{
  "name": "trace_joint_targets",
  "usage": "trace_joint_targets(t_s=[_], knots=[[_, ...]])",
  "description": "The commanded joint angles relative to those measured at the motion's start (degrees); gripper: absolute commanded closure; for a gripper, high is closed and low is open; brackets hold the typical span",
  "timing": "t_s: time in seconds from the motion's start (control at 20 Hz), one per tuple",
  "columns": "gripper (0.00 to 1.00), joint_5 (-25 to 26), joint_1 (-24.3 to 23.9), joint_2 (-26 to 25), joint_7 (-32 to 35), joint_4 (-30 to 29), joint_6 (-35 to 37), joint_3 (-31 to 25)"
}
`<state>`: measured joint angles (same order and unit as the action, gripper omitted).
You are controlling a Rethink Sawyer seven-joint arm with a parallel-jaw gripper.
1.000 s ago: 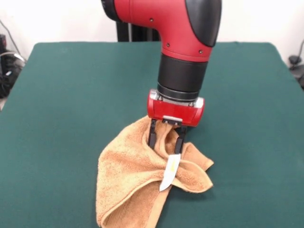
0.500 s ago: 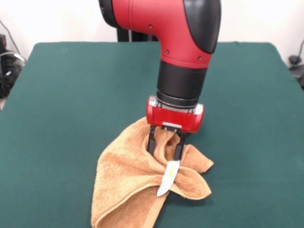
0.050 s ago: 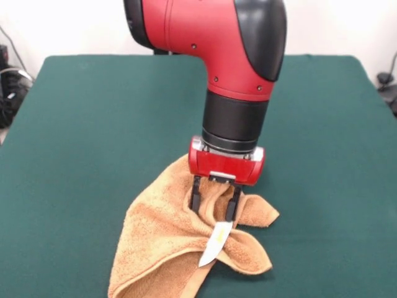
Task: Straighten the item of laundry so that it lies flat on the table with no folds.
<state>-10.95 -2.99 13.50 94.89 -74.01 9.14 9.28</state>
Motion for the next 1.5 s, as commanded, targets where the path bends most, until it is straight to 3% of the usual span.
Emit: trace_joint_targets(t_s=[0.05, 0.6, 1.1, 1.5], knots=[[0.0, -0.5, -0.6, -2.4, 7.3, 0.8, 5.4, -6.2], [0.0, -1.1, 0.6, 3.9, 9.0, -5.1, 9.8, -5.3], [0.0, 2.8, -3.7, 2.7, 3.0, -1.7, 7.7, -6.7], [0.0, 3.7, -4.3, 1.8, 3.6, -1.2, 6.8, -7.3]])
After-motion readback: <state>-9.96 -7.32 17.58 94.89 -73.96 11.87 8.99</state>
